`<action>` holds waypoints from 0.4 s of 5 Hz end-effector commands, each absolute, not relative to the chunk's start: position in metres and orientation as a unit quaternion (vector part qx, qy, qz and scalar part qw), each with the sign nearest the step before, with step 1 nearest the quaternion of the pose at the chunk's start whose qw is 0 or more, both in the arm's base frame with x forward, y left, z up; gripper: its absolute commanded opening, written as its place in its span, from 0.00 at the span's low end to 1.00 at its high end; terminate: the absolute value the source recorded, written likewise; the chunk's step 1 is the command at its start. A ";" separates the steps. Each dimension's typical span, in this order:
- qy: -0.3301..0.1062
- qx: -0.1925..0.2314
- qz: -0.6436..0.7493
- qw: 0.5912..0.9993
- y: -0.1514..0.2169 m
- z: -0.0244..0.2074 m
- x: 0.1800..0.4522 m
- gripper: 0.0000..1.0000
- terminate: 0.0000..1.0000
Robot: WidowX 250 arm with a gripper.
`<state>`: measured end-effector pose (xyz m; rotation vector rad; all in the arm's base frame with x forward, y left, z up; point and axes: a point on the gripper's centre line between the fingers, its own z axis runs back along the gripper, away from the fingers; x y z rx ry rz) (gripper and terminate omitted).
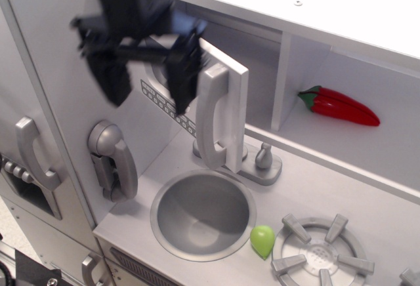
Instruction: Close microwave
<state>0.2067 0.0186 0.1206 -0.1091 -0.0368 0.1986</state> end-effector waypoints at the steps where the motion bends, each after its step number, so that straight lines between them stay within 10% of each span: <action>1: -0.041 -0.022 0.116 0.992 0.059 0.098 0.219 1.00 0.00; 2: -0.040 -0.006 0.140 0.989 0.057 0.083 0.239 1.00 0.00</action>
